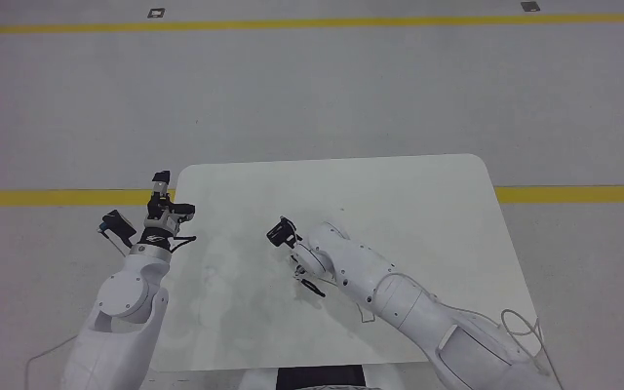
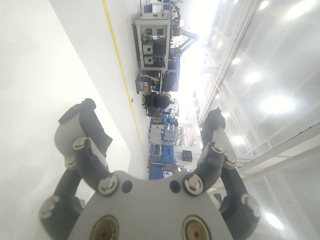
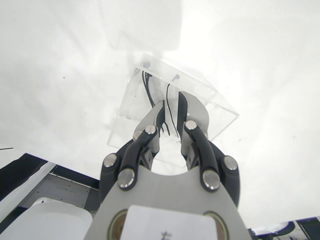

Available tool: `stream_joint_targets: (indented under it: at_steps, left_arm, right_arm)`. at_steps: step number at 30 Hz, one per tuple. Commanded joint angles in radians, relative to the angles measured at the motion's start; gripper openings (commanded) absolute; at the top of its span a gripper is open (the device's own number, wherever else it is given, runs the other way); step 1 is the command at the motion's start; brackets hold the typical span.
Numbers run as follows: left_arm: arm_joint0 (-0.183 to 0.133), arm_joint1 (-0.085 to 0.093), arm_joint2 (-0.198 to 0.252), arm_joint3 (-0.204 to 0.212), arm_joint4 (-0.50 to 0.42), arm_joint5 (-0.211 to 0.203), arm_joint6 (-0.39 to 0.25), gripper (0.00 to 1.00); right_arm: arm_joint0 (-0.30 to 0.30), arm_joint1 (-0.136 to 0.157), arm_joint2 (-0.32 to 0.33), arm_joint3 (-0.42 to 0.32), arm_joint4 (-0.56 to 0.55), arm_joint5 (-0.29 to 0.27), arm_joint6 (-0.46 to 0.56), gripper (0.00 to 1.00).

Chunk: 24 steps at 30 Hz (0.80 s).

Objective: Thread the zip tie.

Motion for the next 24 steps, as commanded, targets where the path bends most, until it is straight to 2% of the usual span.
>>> stream_joint_targets:
  at_steps: [1,7,13,19,24]
  left_arm:
    - [0.000,0.000,0.000,0.000,0.000,0.000,0.000,1.00]
    - [0.000,0.000,0.000,0.000,0.000,0.000,0.000,1.00]
    - [0.000,0.000,0.000,0.000,0.000,0.000,0.000,1.00]
    - [0.000,0.000,0.000,0.000,0.000,0.000,0.000,1.00]
    - [0.000,0.000,0.000,0.000,0.000,0.000,0.000,1.00]
  right_arm:
    - [-0.001,-0.002,0.001,0.002,-0.004,0.002,0.000,0.12]
    - [-0.008,-0.007,0.007,0.006,-0.013,0.006,0.007,0.10]
    - [-0.012,-0.012,0.015,0.010,-0.017,0.003,0.015,0.00]
    - [-0.015,-0.016,0.022,0.011,-0.024,0.000,0.019,0.00]
    - [-0.020,-0.015,0.035,-0.021,-0.035,0.000,0.043,0.00]
